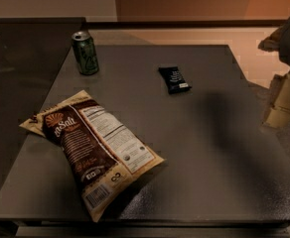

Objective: Pick rxbar blueberry

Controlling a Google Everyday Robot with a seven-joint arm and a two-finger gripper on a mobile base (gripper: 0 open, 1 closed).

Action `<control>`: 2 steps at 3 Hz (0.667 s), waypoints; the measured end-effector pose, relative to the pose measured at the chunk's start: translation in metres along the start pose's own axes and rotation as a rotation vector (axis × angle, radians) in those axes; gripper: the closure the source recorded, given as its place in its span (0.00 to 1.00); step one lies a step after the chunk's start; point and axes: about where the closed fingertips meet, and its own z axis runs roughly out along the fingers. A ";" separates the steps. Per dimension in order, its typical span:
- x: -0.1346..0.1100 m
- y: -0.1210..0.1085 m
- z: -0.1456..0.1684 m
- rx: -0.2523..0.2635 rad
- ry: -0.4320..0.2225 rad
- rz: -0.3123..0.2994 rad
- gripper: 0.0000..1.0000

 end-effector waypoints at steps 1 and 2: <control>0.000 0.000 0.000 0.000 0.000 0.000 0.00; -0.001 -0.001 0.001 0.000 0.000 0.003 0.00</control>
Offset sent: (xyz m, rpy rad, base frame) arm 0.0766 0.0328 -0.0402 0.0691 0.0466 -0.1738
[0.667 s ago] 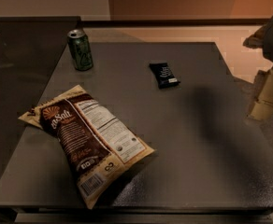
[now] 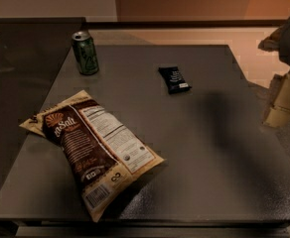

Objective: Pick rxbar blueberry

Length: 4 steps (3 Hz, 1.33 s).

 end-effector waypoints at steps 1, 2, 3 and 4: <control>-0.016 -0.020 0.024 -0.003 -0.007 0.070 0.00; -0.034 -0.042 0.053 -0.011 -0.023 0.141 0.00; -0.049 -0.063 0.073 -0.003 -0.042 0.222 0.00; -0.067 -0.086 0.090 0.025 -0.049 0.306 0.00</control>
Offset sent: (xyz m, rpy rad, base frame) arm 0.1021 0.0442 -0.0553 0.1104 0.0451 -0.2075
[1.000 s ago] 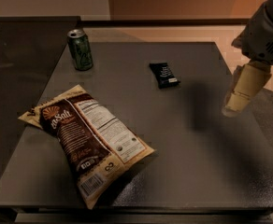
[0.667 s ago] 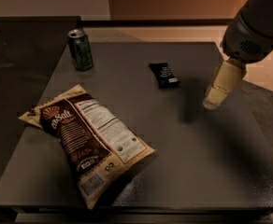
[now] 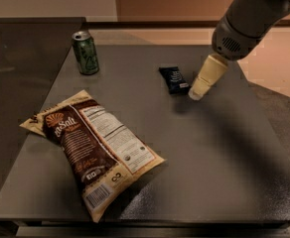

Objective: Pick rxbar blueberry

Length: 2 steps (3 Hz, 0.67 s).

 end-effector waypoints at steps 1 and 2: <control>-0.019 -0.012 0.021 0.016 0.011 0.079 0.00; -0.034 -0.021 0.041 0.016 0.041 0.168 0.00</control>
Offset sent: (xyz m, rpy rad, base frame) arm 0.0719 0.0358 -0.0366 0.0260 0.0819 -0.2937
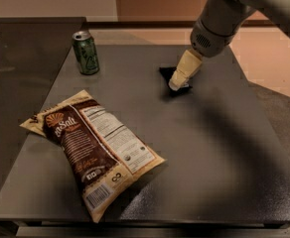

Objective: Pick rxbar blueberry

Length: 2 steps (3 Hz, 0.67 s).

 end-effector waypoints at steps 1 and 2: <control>-0.012 -0.004 0.017 0.003 0.055 0.102 0.00; -0.021 -0.005 0.032 -0.006 0.105 0.210 0.00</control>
Offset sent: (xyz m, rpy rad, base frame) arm 0.0386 0.0247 -0.0338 0.0025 0.1718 -0.3471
